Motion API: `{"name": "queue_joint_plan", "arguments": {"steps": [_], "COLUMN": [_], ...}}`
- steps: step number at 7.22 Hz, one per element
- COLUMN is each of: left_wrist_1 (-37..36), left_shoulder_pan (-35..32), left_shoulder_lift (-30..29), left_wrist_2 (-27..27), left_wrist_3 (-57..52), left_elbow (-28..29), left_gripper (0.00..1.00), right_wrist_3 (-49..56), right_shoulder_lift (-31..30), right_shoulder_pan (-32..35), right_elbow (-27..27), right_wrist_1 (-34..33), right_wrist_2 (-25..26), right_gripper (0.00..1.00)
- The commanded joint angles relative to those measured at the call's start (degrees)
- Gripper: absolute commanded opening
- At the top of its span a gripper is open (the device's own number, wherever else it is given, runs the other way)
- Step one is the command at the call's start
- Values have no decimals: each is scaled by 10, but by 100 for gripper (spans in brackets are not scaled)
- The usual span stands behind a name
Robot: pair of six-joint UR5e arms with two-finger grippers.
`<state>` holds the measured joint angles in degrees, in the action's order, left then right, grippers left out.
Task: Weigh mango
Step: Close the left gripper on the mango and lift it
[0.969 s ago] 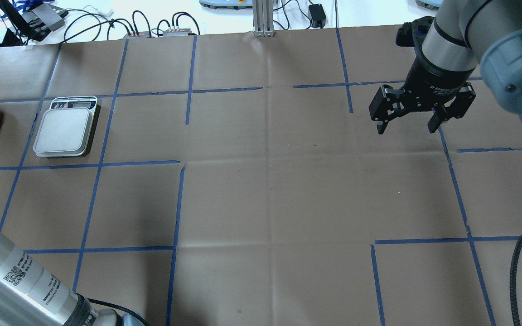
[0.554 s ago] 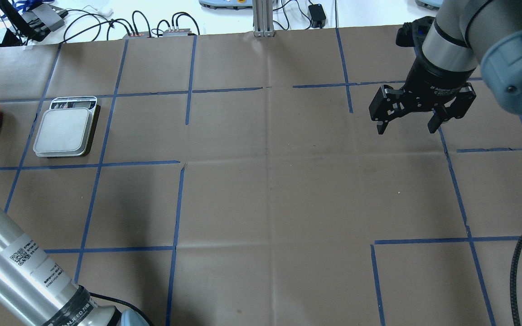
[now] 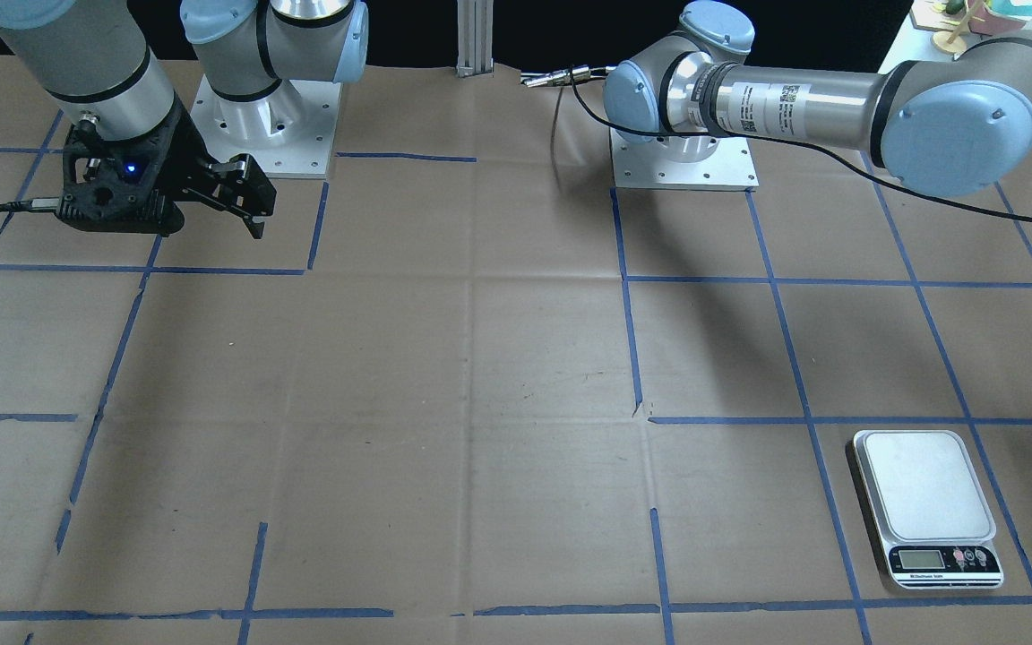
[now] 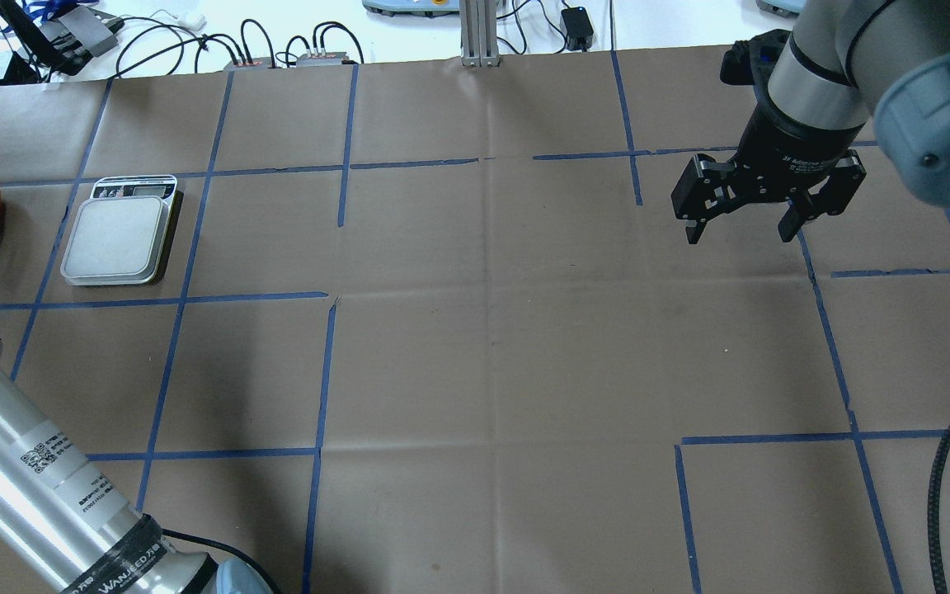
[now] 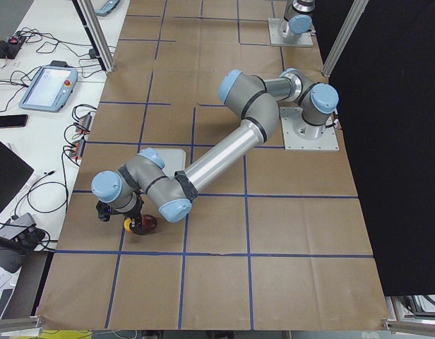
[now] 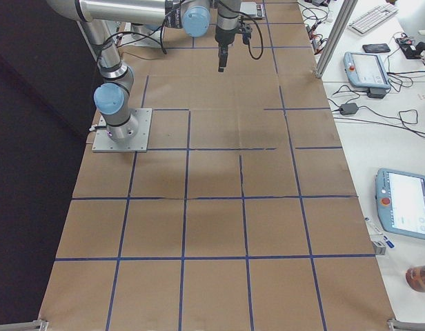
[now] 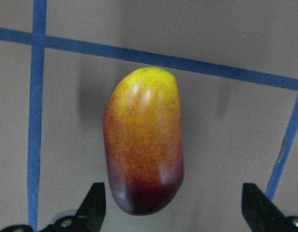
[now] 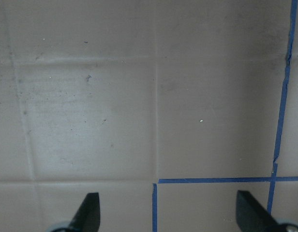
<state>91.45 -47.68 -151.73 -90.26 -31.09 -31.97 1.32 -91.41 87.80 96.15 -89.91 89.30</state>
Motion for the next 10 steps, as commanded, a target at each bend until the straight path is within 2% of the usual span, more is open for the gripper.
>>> {"name": "queue_joint_plan", "arguments": {"steps": [1,5,7,8,9,10], "left_wrist_1": [-2,-16,-25,-25,-25,-19], "left_shoulder_pan": [1,1,1,1,1,-1], "left_shoulder_lift": [-20,-39,-40,-39,-32,-17], "left_wrist_2": [2,3,2,2,1,0], "left_wrist_3": [25,25,24,24,24,24], "left_elbow": [1,9,9,9,10,12], "left_gripper": [100,98,62,48,42,42], "right_wrist_3": [0,0,0,0,0,0], "right_shoulder_lift": [0,0,0,0,0,0], "right_shoulder_pan": [0,0,0,0,0,0], "right_elbow": [0,0,0,0,0,0], "right_wrist_1": [0,0,0,0,0,0], "right_wrist_2": [0,0,0,0,0,0], "right_gripper": [100,100,100,100,100,100]}}
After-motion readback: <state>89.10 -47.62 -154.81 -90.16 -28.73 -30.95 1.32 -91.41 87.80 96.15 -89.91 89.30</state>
